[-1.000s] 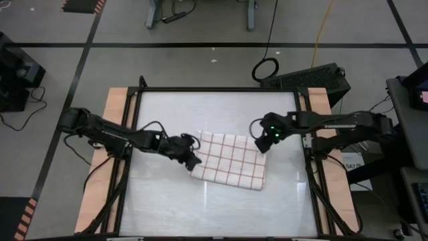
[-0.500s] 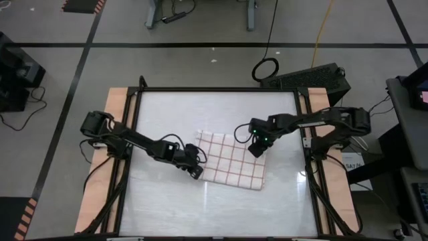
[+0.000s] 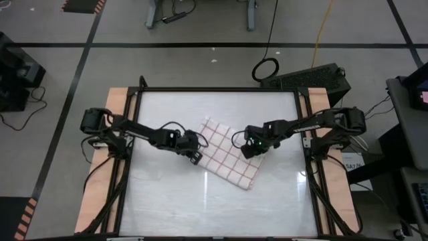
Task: Roll towel
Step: Roll the white checkered towel
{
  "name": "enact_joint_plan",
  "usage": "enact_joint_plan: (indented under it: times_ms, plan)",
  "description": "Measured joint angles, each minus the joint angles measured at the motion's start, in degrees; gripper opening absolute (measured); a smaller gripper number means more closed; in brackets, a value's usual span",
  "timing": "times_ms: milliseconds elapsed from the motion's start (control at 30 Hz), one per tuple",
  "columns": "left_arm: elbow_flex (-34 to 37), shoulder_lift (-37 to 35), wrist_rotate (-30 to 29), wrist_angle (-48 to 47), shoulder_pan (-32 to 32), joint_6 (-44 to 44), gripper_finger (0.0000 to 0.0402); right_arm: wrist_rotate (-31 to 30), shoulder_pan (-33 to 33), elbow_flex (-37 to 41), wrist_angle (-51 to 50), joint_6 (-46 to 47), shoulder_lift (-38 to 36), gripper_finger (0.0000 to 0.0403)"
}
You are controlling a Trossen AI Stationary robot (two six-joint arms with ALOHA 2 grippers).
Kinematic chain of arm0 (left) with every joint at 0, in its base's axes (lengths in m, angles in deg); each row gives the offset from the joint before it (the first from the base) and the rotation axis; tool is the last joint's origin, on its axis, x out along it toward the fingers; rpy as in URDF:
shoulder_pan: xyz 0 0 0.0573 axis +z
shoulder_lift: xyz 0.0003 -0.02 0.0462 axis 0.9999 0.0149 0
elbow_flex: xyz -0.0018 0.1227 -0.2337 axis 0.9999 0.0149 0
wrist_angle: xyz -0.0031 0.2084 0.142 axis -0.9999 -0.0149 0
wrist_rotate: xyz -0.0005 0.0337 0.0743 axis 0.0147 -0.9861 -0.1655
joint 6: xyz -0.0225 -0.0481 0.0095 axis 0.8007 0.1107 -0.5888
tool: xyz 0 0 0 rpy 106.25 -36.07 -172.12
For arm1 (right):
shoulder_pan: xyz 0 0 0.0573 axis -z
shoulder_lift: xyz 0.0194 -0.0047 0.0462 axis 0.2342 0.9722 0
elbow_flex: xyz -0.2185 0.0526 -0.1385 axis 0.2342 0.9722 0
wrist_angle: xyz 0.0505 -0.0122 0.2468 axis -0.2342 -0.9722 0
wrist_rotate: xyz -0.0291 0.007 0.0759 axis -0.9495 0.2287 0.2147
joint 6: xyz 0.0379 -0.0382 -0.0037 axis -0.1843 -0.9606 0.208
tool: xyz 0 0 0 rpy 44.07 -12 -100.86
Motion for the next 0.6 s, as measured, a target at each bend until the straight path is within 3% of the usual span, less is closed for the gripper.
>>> enact_joint_plan:
  times_ms: [200,300,433,600]
  plan:
    - [0.0,0.0,-1.7,-0.4,5.0,-6.5,0.0006,-2.1,-5.5,0.0,5.8,12.8,0.0,0.0001]
    - [0.1,0.1,-2.6,-0.4,7.3,-13.9,0.0006,-4.2,-7.4,-0.9,6.0,16.8,0.0,0.0001]
    - [0.4,-2.2,1.1,-2.3,9.7,-22.0,0.0006,-5.8,-7.8,-3.6,3.1,17.4,-2.3,0.0000]
    - [1.0,-10.6,3.2,-9.2,10.9,-20.2,0.0005,-7.4,-6.2,-7.5,-7.9,12.1,-6.5,0.0000]
